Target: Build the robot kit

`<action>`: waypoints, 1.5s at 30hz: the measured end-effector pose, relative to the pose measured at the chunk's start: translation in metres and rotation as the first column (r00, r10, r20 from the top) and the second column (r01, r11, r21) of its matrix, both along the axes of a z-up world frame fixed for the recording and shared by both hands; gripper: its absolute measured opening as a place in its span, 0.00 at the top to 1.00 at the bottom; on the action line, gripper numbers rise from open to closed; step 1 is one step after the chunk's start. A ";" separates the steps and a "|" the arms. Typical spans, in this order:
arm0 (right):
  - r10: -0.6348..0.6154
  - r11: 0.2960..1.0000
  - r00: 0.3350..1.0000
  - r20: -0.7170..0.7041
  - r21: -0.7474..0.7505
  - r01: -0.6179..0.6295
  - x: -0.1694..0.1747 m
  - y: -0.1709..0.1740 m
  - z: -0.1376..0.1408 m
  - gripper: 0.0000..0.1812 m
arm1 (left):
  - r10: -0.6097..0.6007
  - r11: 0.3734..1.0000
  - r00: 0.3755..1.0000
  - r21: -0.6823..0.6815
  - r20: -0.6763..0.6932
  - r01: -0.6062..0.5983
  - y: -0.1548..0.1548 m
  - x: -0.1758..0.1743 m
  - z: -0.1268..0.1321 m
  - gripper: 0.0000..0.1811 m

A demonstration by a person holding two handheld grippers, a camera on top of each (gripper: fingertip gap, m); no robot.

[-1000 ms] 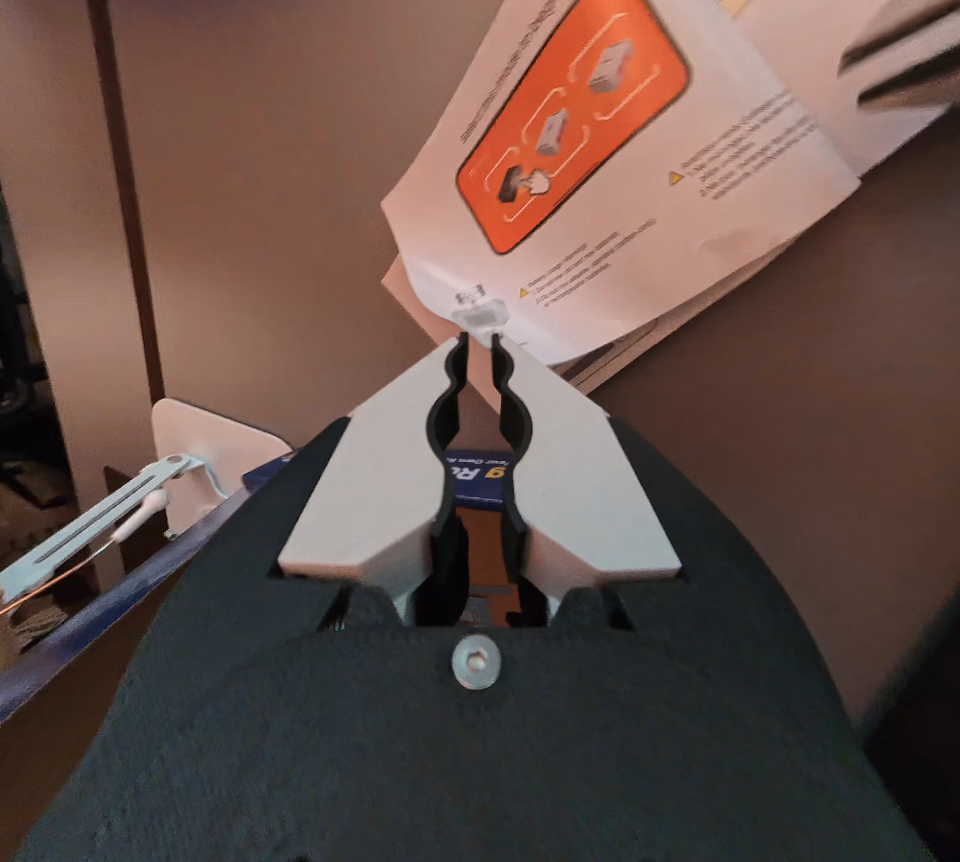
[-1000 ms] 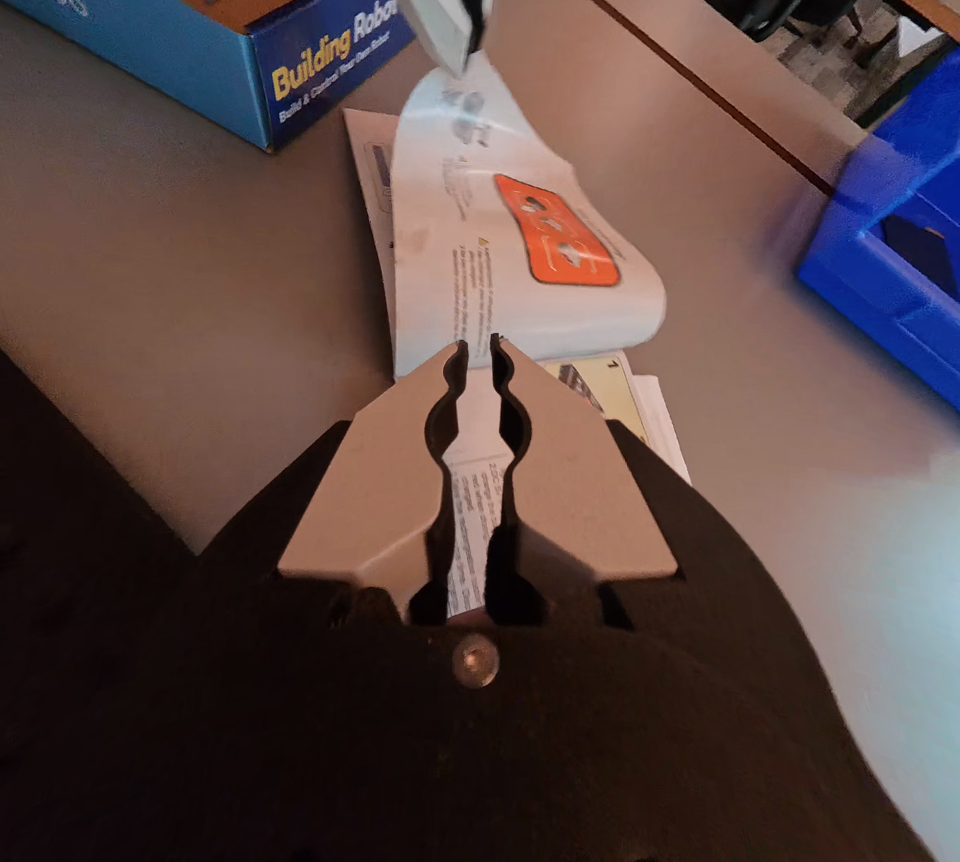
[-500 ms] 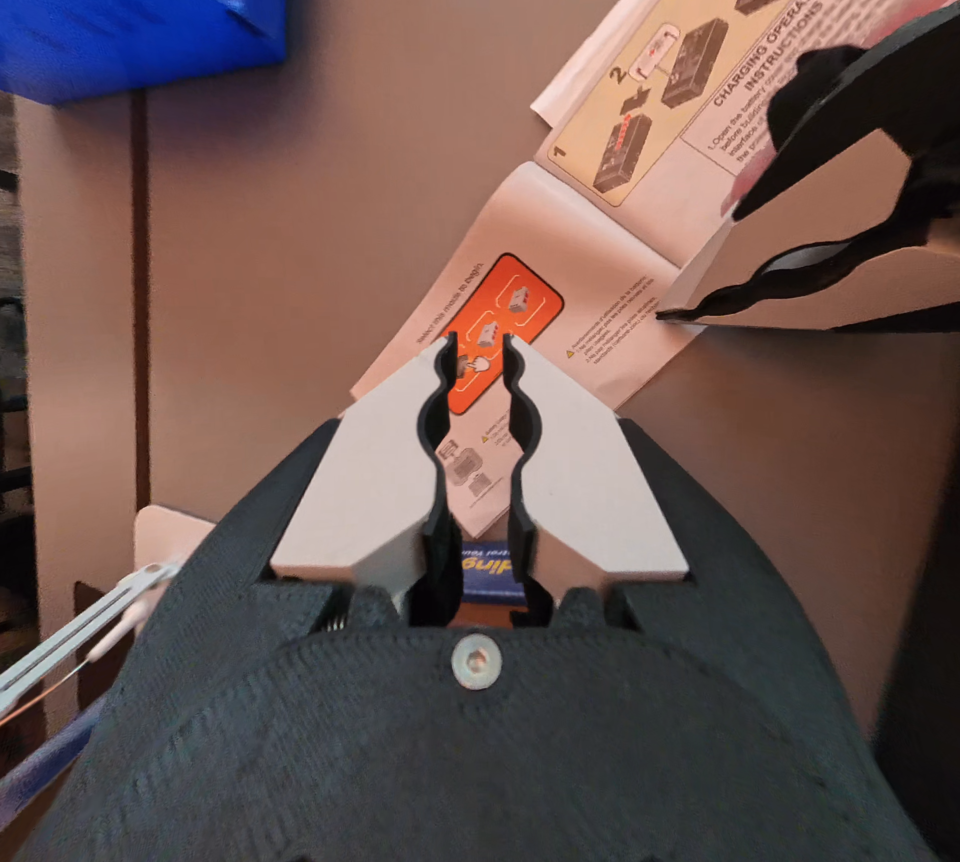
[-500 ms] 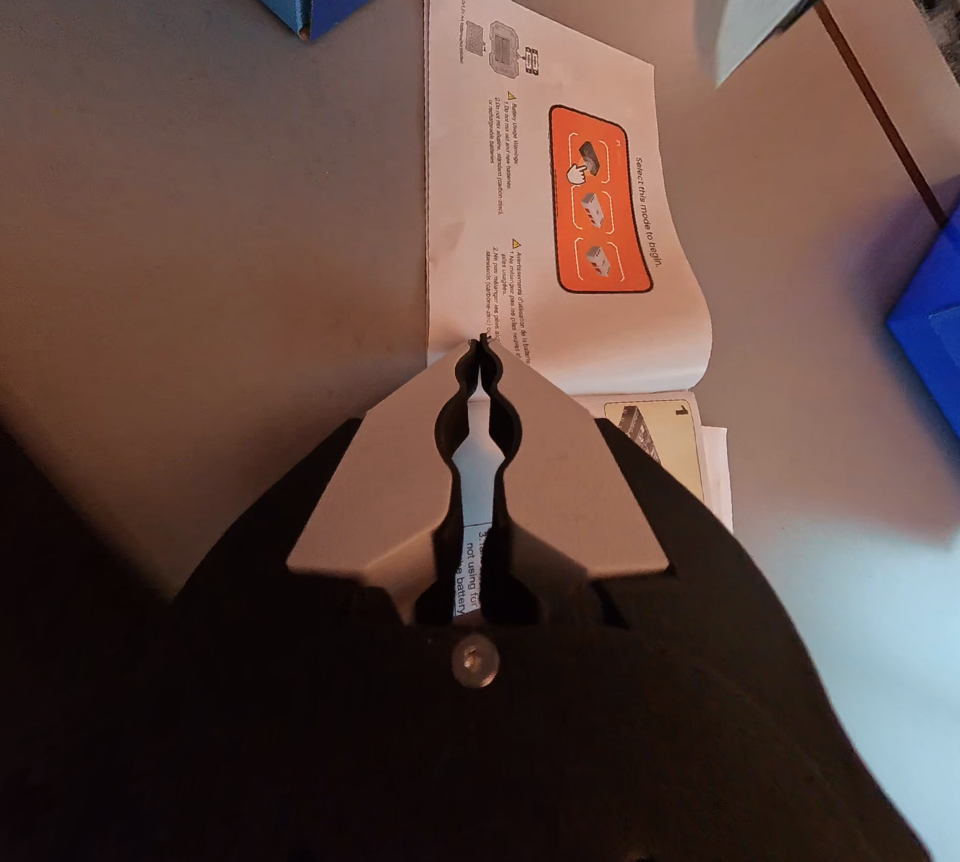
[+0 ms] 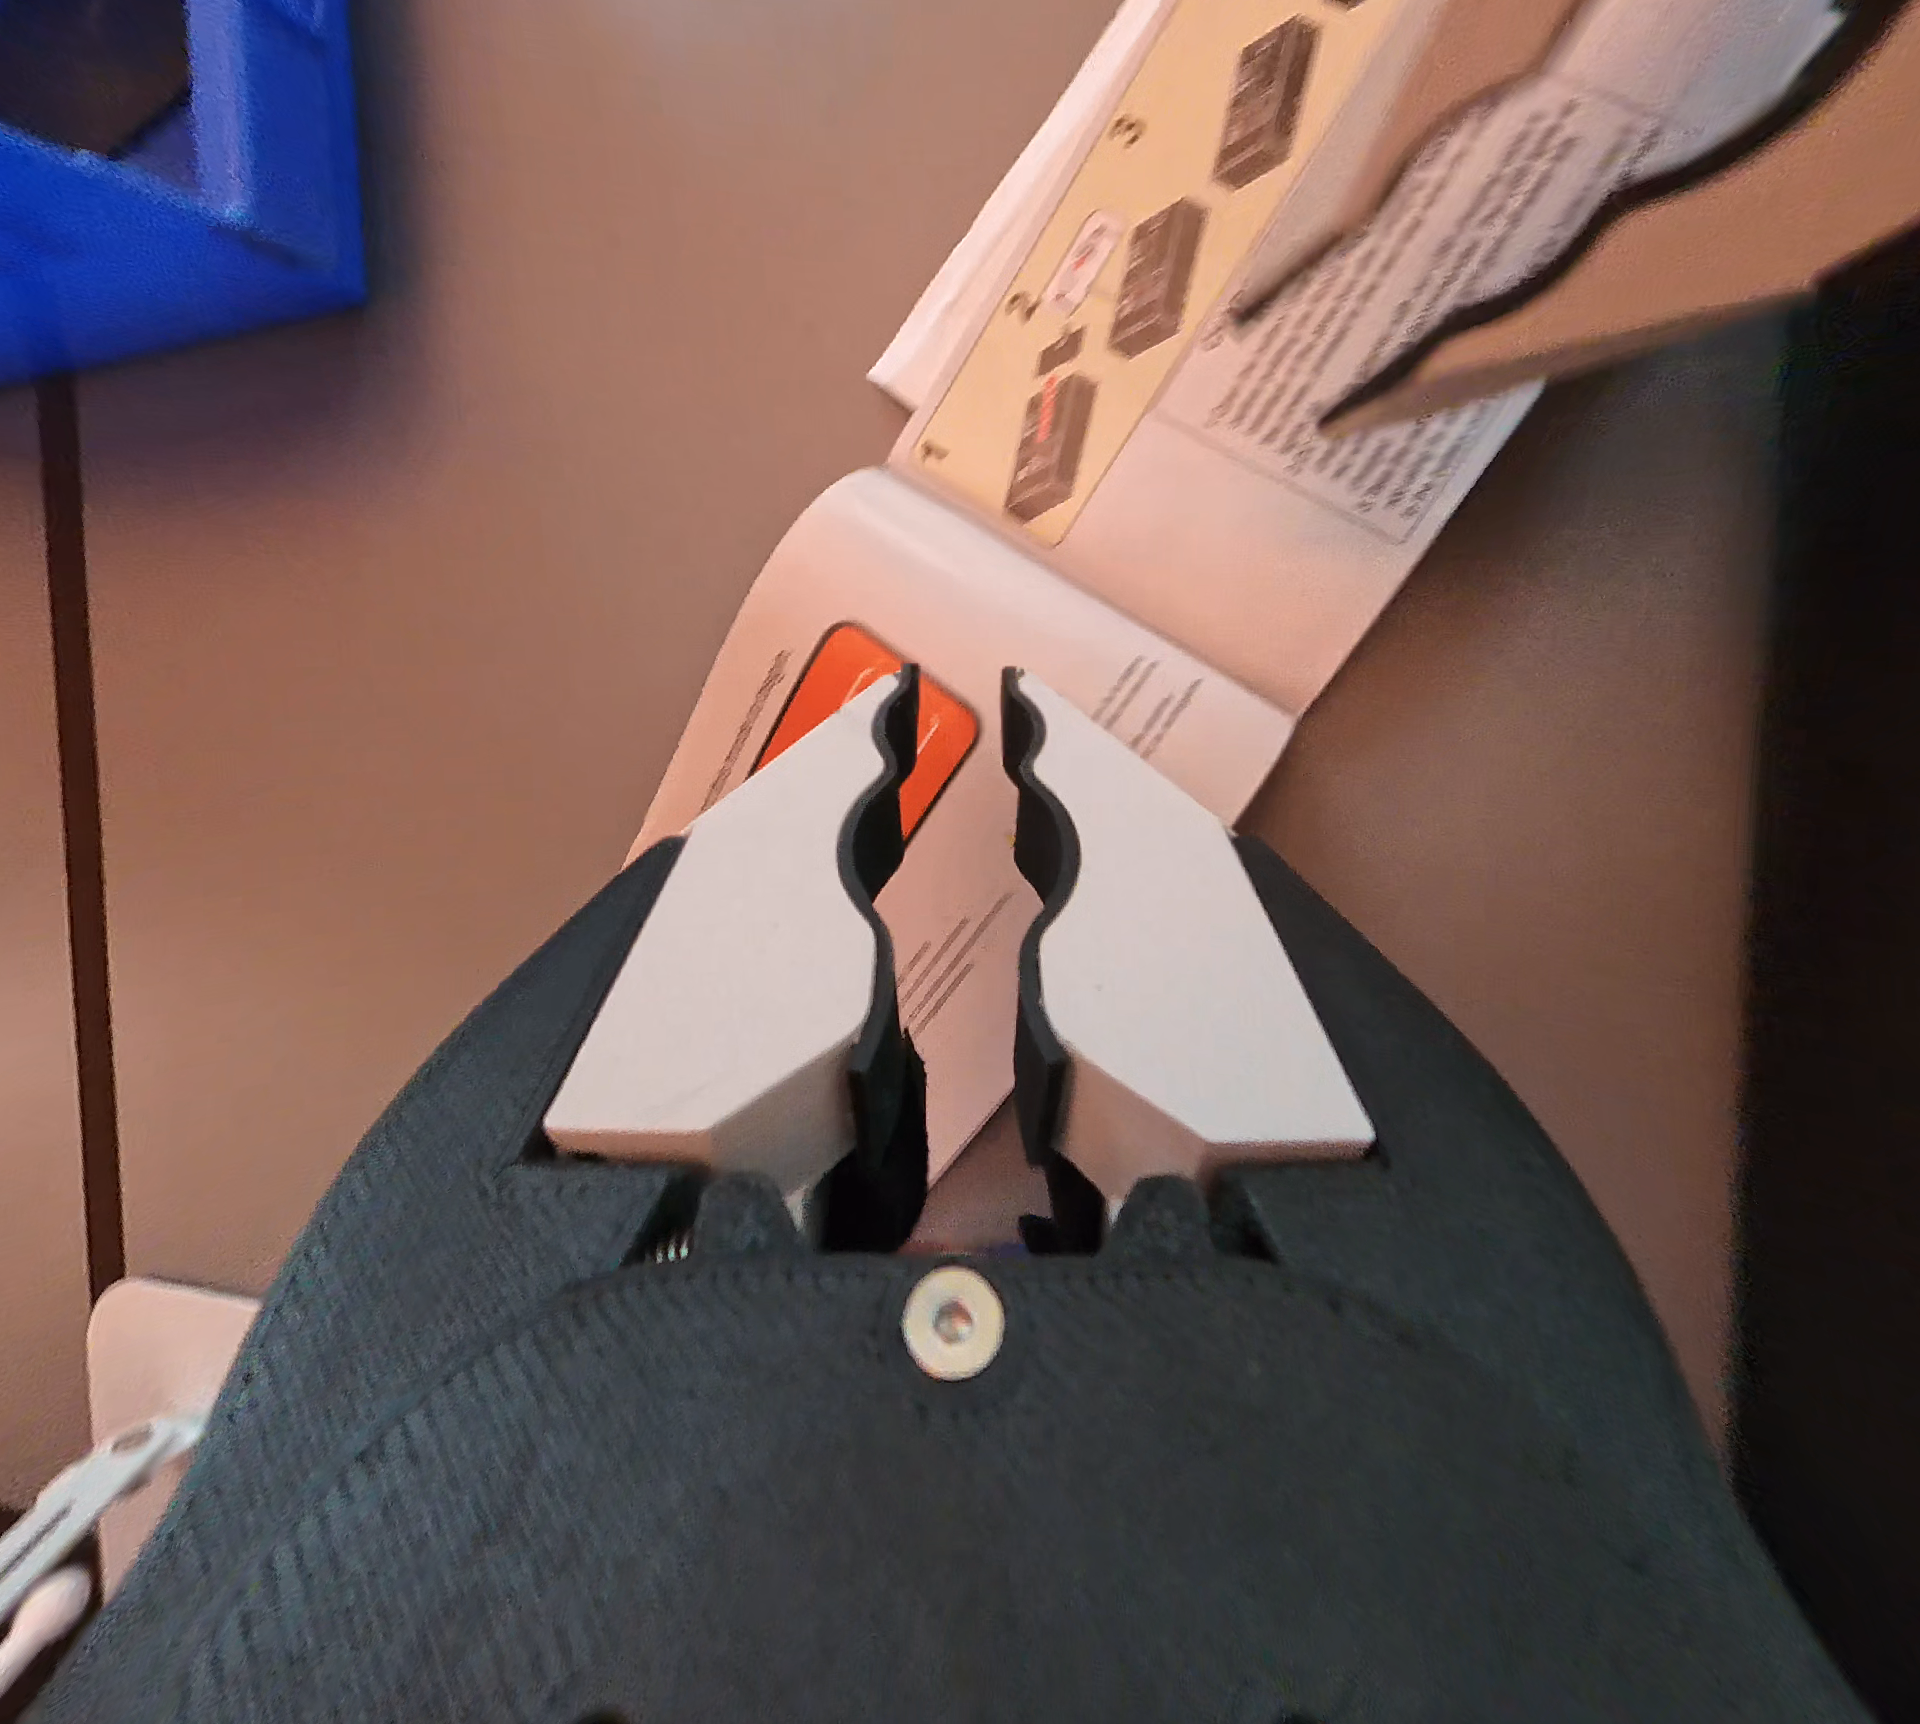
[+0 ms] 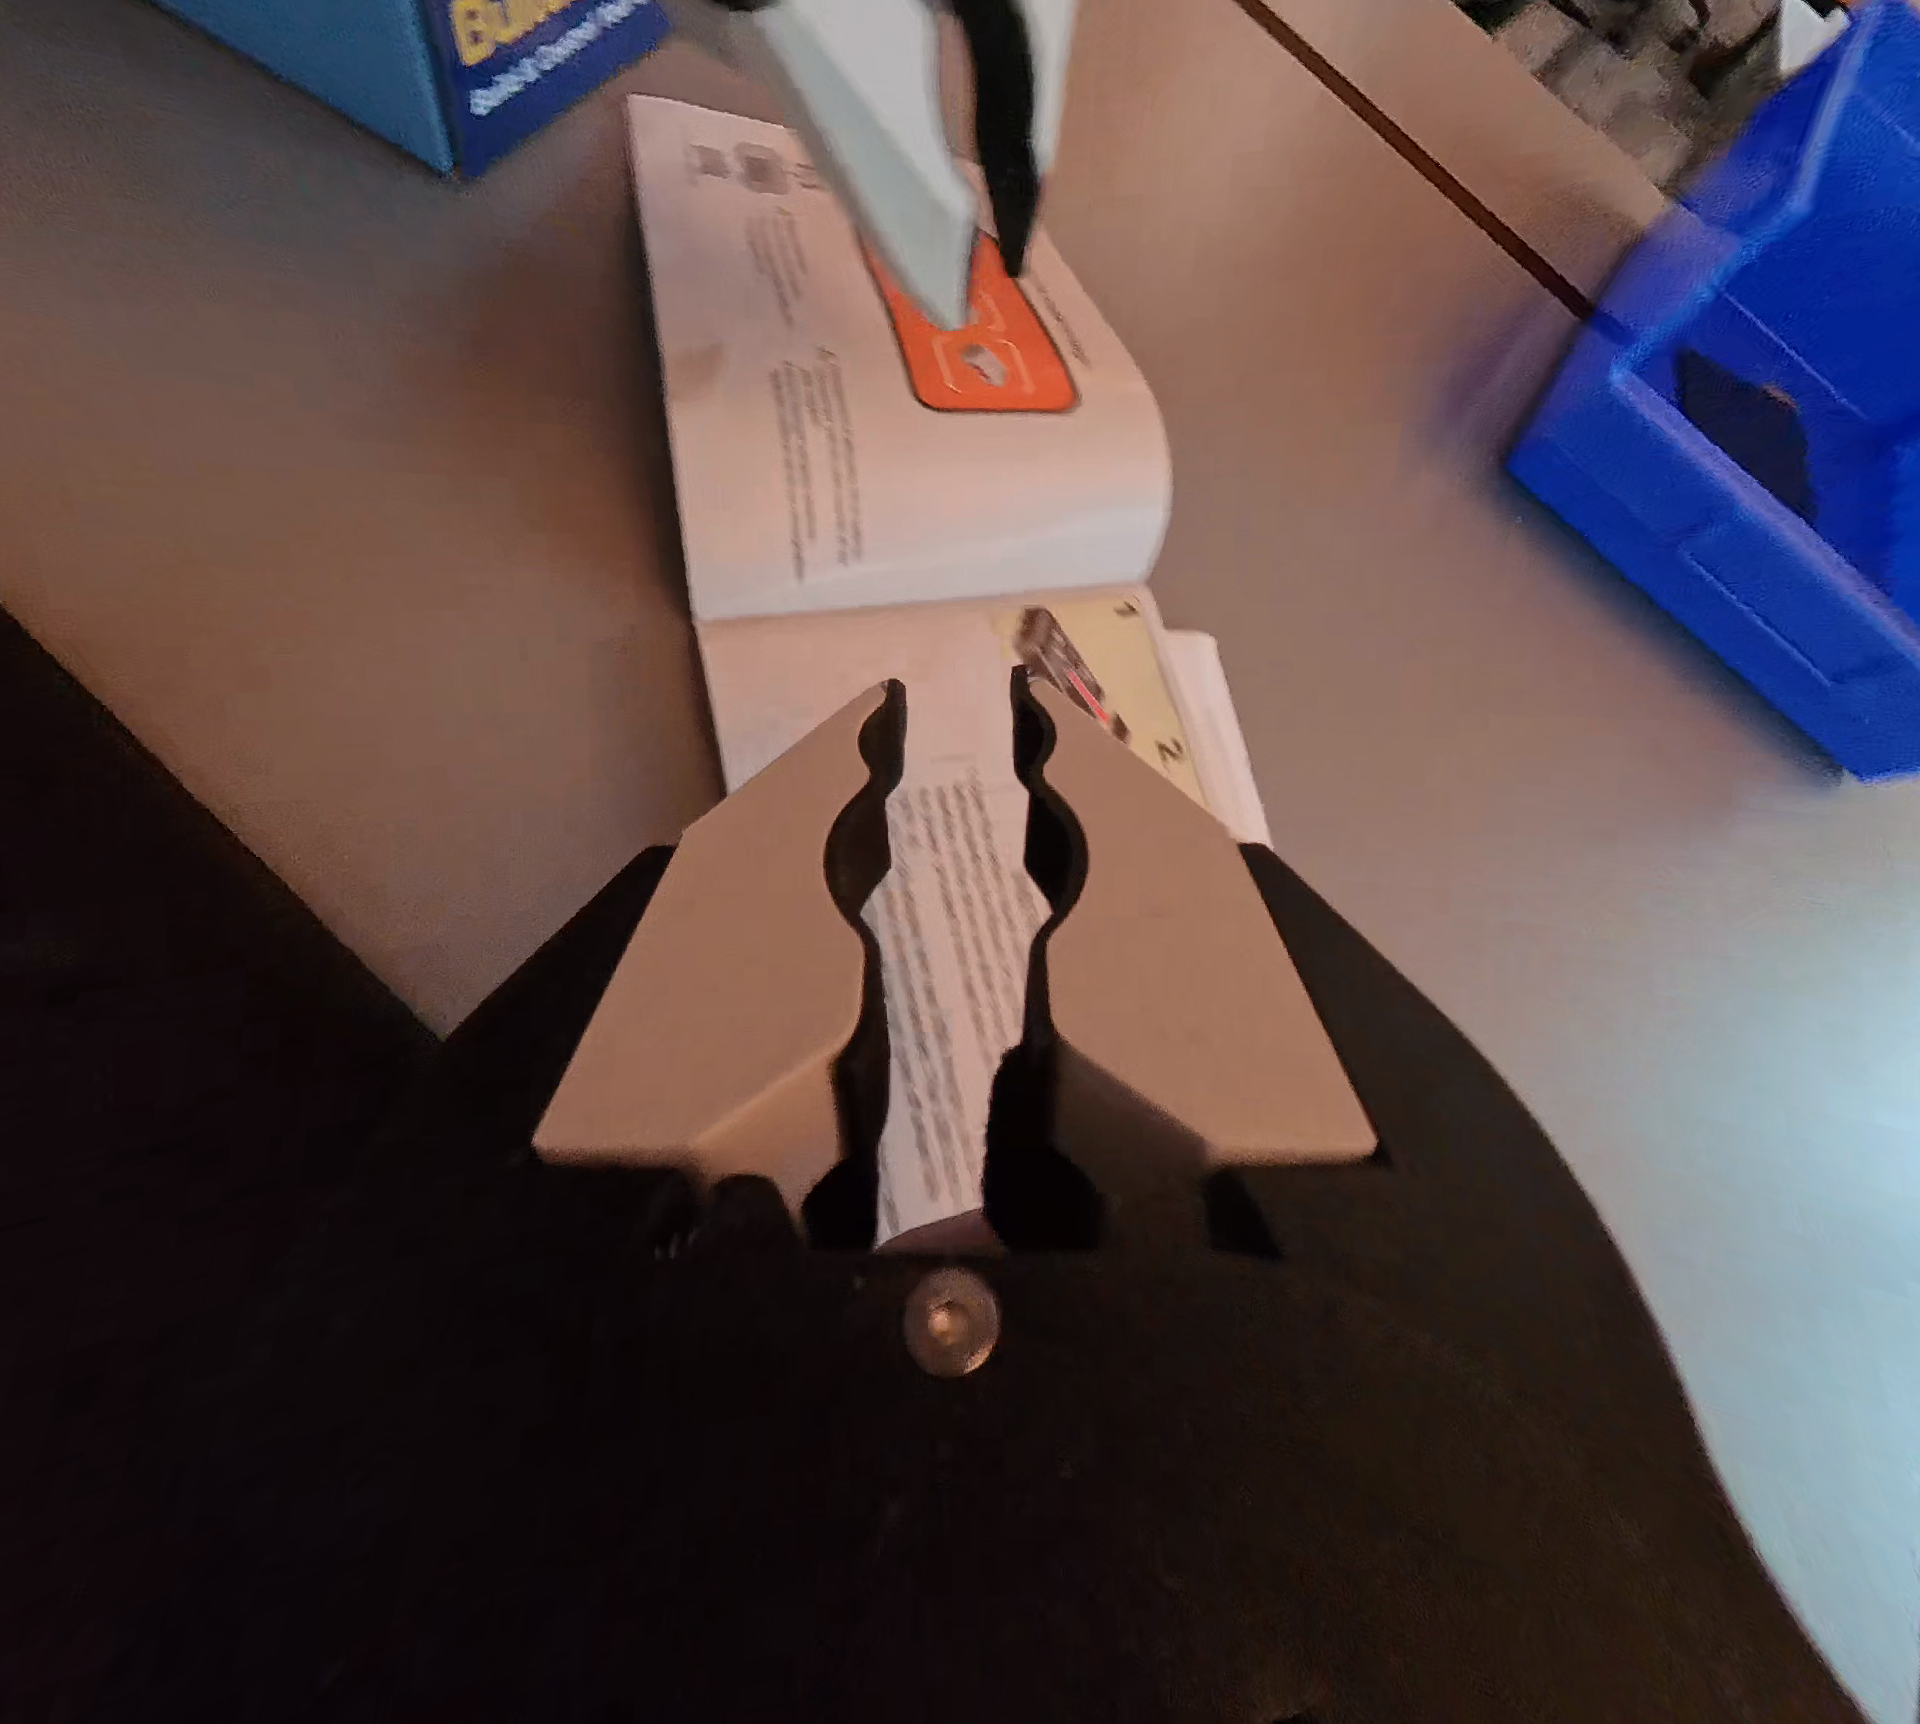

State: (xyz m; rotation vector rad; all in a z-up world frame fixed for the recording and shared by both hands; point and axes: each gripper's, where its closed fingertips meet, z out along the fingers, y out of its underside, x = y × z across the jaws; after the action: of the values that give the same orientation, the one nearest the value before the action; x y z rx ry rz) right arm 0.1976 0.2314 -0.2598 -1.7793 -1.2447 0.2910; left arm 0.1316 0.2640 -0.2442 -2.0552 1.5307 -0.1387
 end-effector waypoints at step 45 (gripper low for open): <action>-0.311 0.882 0.950 0.008 -0.371 0.292 0.119 0.033 -0.042 0.64 | -0.157 0.974 0.982 0.182 0.104 0.137 -0.072 0.087 -0.058 0.93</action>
State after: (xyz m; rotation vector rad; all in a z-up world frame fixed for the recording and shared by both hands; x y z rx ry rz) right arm 0.3166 0.2640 -0.3020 -2.2421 -0.8947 0.4077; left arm 0.2186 0.1921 -0.3024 -1.7664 1.5637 -0.1734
